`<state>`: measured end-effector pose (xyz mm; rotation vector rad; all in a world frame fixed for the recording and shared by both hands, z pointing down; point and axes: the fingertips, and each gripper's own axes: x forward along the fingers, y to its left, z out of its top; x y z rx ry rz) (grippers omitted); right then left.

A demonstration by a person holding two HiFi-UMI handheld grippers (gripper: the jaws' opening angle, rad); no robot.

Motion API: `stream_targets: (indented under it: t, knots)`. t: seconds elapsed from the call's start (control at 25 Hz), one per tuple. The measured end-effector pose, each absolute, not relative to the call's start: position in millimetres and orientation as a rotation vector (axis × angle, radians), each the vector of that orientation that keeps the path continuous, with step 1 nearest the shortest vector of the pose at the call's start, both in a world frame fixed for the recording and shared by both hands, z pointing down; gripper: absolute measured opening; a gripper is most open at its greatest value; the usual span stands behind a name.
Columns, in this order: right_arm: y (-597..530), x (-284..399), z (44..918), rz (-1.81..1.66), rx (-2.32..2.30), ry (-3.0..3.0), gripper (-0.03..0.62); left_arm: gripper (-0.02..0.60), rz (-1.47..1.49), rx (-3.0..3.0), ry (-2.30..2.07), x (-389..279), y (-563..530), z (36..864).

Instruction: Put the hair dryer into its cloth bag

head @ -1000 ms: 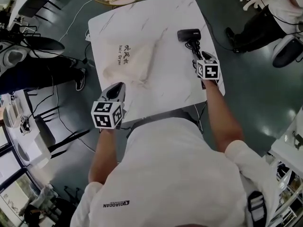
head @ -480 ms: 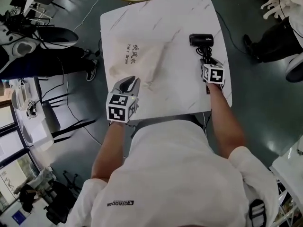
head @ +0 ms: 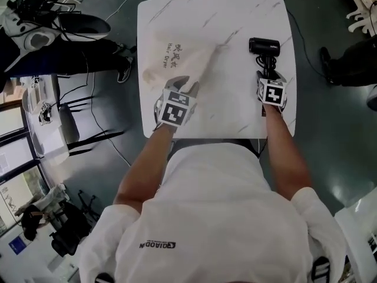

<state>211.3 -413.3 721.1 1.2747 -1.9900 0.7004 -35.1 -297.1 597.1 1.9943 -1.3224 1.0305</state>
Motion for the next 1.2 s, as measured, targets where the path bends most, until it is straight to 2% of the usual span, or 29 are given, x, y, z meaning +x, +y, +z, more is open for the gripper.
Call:
stream_targets:
  t: [0.2, 0.72, 0.76, 0.88, 0.96, 1.2]
  knots:
    - [-415.2, 213.0, 720.2, 0.703, 1.275, -1.998, 0.27, 0.201, 1.208, 1.919, -1.321, -31.5, -310.6, 636.6]
    - [-418.8, 221.0, 716.8, 0.858, 1.258, -2.08, 0.227, 0.221, 1.618, 1.795, -1.311, -41.8, -320.4, 691.7]
    - [-419.3, 221.4, 715.5, 0.883, 1.26, -2.091, 0.224, 0.215, 1.63, 1.792, -1.306, -43.4, -320.6, 692.4]
    - [-419.4, 223.9, 711.4, 0.937, 1.263, -2.109, 0.221, 0.132, 1.642, 1.794, -1.298, -47.0, -317.6, 691.2]
    - [-417.9, 228.1, 710.1, 0.955, 1.268, -2.108, 0.218, 0.098, 1.623, 1.801, -1.296, -47.7, -315.0, 687.8]
    - [-418.5, 234.0, 697.7, 0.942, 1.315, -2.098, 0.216, 0.063, 1.541, 1.845, -1.32, -57.9, -320.4, 671.7]
